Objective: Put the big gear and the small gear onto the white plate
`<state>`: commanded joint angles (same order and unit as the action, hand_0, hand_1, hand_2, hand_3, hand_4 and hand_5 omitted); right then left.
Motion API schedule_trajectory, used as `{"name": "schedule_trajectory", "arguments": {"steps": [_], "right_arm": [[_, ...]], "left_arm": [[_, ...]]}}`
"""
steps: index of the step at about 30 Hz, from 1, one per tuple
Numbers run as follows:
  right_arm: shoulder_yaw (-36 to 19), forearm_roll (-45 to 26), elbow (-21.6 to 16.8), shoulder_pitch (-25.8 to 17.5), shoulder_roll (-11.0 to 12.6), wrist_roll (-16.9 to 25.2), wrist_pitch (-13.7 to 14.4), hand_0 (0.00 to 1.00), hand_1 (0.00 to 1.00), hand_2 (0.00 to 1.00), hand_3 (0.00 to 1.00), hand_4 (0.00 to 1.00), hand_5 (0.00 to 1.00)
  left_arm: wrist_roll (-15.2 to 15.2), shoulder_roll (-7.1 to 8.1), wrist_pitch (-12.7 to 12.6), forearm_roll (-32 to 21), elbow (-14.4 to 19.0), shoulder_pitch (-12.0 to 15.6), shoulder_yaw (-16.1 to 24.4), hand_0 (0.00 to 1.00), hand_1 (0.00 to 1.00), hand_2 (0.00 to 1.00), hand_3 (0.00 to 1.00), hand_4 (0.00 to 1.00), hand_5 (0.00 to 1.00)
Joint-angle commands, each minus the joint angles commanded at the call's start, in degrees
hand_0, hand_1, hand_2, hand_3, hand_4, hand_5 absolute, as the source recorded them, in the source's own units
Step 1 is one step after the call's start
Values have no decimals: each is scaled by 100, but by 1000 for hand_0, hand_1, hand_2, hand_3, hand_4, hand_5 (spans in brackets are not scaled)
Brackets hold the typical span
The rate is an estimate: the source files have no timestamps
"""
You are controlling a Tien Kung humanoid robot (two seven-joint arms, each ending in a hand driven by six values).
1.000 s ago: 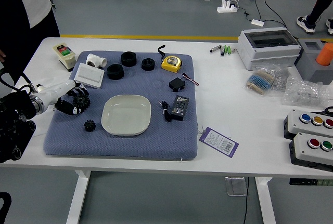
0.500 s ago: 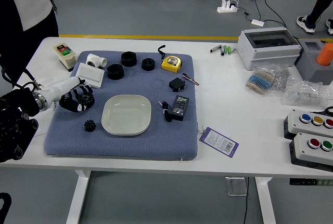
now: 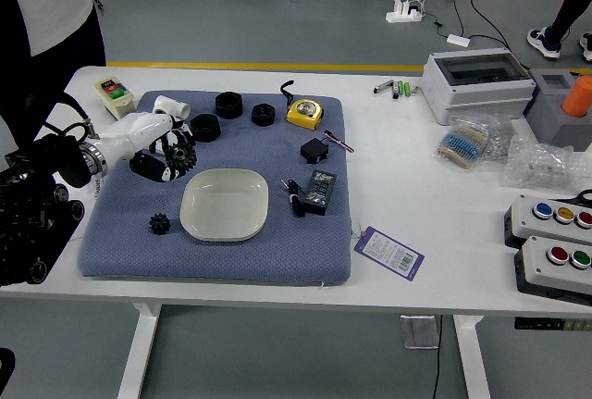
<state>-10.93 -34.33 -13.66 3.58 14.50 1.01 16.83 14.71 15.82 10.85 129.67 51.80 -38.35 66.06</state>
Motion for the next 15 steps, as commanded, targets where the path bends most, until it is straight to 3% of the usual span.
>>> {"name": "schedule_trajectory", "arguments": {"steps": [6,12,13,15], "right_arm": [[-18,5,1,3,-2,1,-4,667,674,745,575,798,677],[-9,20,4,16,7,1,-8,668,674,745,575,798,677],[-14,17,4,18,9,6,-8,668,674,745,575,798,677],[-19,15,4,20,11,9,-7,668,674,745,575,798,677]], "left_arm": [[-114,105,100,-275,747,103,-471,311,353,420,466,133,2],[-135,120,95,-342,780,79,-806,312,353,420,466,130,2],[-129,116,103,-331,731,80,-858,323,408,473,520,447,2],[-108,106,101,-266,644,79,-907,323,408,473,520,447,2]]}}
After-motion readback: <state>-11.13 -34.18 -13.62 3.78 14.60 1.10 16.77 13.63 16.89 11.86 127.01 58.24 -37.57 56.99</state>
